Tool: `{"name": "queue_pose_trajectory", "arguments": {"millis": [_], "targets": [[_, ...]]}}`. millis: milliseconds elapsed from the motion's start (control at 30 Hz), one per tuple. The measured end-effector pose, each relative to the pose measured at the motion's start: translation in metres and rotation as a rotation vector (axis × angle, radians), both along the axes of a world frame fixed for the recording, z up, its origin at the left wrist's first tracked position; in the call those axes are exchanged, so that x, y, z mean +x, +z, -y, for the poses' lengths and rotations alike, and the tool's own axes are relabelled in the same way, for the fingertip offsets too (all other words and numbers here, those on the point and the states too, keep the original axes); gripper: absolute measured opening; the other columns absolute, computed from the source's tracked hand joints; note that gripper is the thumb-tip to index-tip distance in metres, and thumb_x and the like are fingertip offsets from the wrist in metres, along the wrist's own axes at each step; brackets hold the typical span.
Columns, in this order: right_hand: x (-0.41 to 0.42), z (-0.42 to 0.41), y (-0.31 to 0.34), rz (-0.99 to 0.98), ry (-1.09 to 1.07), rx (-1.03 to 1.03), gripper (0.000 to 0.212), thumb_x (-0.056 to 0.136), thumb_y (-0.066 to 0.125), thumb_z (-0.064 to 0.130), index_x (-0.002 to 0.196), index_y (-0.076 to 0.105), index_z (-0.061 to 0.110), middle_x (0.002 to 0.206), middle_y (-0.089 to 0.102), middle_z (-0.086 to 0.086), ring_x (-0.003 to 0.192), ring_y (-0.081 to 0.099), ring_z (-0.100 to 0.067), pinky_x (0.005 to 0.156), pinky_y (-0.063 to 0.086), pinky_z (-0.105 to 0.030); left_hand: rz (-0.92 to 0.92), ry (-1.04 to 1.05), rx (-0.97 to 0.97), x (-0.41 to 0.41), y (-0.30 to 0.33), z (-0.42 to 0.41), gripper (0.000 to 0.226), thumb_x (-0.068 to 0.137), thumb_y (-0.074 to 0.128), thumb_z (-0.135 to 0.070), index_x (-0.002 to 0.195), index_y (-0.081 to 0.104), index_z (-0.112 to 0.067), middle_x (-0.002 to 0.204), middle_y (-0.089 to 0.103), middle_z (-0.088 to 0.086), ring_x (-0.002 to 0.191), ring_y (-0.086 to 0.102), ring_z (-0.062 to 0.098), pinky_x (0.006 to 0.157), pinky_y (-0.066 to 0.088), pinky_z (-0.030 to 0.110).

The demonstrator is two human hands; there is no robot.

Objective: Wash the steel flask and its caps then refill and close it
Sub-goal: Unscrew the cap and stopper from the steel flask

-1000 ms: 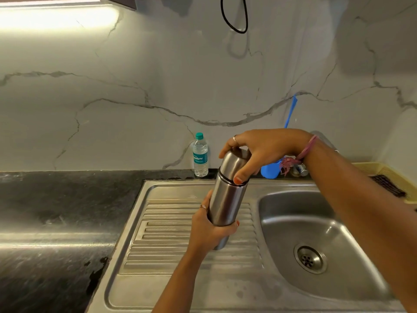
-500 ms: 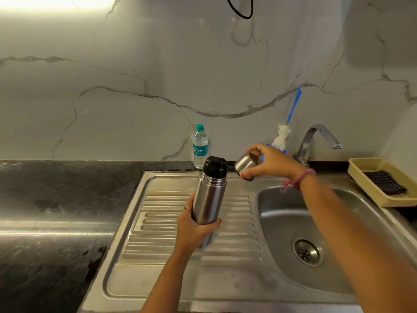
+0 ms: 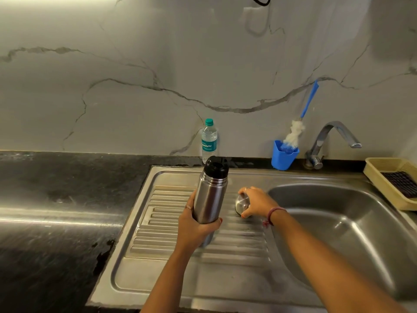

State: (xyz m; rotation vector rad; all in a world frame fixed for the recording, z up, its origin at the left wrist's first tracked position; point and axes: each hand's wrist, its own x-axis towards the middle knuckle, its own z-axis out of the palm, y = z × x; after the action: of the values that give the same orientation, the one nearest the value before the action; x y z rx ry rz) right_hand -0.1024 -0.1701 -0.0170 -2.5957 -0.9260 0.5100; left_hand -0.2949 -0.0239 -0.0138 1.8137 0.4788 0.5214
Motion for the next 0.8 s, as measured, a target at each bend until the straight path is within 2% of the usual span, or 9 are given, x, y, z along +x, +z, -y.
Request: {"name": "queue_pose_trajectory", "arguments": {"millis": [167,400,633,733,800], "targets": [[-0.003,-0.006,-0.01,0.011,0.006,-0.008,0.073,0.067,0.083,0.029,0.13,0.046,0.024,0.126,0.05,-0.001,0.113,0.051,-0.02,0.095,0.048,-0.033,0.004,-0.004,-0.019,-0.001,-0.003,-0.002,0.09,0.06,0.093,-0.01,0.135,0.049,-0.029,0.112,0.065,-0.009,0.094,0.064,0.0,0.077,0.055,0.016],[-0.005,-0.004,-0.018,-0.004,-0.022,0.0,0.074,0.067,0.084,0.029,0.13,0.045,0.023,0.129,0.048,-0.002,0.117,0.048,-0.022,0.098,0.047,-0.036,0.001,-0.034,-0.019,-0.002,-0.004,0.0,0.092,0.06,0.093,-0.008,0.138,0.047,-0.026,0.114,0.064,-0.008,0.095,0.063,-0.001,0.077,0.054,0.015],[-0.004,-0.001,-0.023,-0.042,-0.044,0.021,0.082,0.064,0.085,0.03,0.133,0.042,0.023,0.133,0.046,-0.002,0.12,0.046,-0.021,0.1,0.046,-0.037,0.02,-0.049,-0.013,-0.004,0.0,0.005,0.09,0.061,0.092,-0.005,0.132,0.046,-0.034,0.113,0.063,-0.011,0.094,0.063,-0.003,0.075,0.051,0.011],[-0.004,0.003,-0.01,-0.111,-0.027,-0.002,0.089,0.065,0.085,0.032,0.139,0.037,0.023,0.139,0.043,-0.003,0.125,0.044,-0.022,0.101,0.044,-0.036,0.023,-0.051,0.002,-0.006,0.001,0.005,0.089,0.06,0.092,-0.005,0.131,0.047,-0.033,0.112,0.064,-0.011,0.093,0.063,-0.003,0.073,0.051,0.011],[-0.002,0.002,0.015,-0.11,-0.004,0.004,0.081,0.072,0.08,0.036,0.14,0.039,0.021,0.141,0.043,-0.004,0.126,0.045,-0.022,0.102,0.043,-0.036,0.023,-0.056,0.003,-0.008,0.002,0.005,0.09,0.061,0.091,-0.003,0.135,0.047,-0.03,0.112,0.063,-0.013,0.093,0.063,-0.005,0.072,0.05,0.01]]}}
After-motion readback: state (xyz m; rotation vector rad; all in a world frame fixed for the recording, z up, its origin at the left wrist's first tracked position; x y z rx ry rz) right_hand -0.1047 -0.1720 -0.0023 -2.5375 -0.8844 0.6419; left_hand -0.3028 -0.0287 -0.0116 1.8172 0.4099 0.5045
